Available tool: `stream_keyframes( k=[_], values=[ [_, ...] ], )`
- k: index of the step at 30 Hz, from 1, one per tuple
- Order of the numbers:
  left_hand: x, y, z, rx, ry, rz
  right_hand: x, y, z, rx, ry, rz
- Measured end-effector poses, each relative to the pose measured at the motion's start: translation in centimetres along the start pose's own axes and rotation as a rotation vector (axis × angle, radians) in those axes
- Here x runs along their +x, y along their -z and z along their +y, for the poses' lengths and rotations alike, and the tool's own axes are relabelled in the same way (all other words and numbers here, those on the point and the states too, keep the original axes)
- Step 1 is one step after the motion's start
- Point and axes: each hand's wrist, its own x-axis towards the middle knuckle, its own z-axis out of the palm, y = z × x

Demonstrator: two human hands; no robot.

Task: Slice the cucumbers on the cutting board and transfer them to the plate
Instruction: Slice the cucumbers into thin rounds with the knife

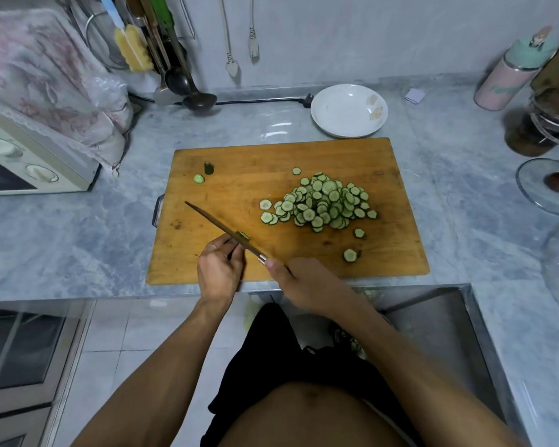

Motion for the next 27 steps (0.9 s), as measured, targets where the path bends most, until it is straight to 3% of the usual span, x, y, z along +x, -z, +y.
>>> stream_keyframes(
  k=[14,27],
  values=[
    [0.2,0.1,0.0,-0.019,0.028,-0.026,0.5,-0.2,-0.4,-0.014,-0.034,-0.005],
    [0.2,-0.6,-0.8,0.030,-0.059,-0.005,1.8,0.3,-1.4,0.045,-0.084,-0.030]
  ],
)
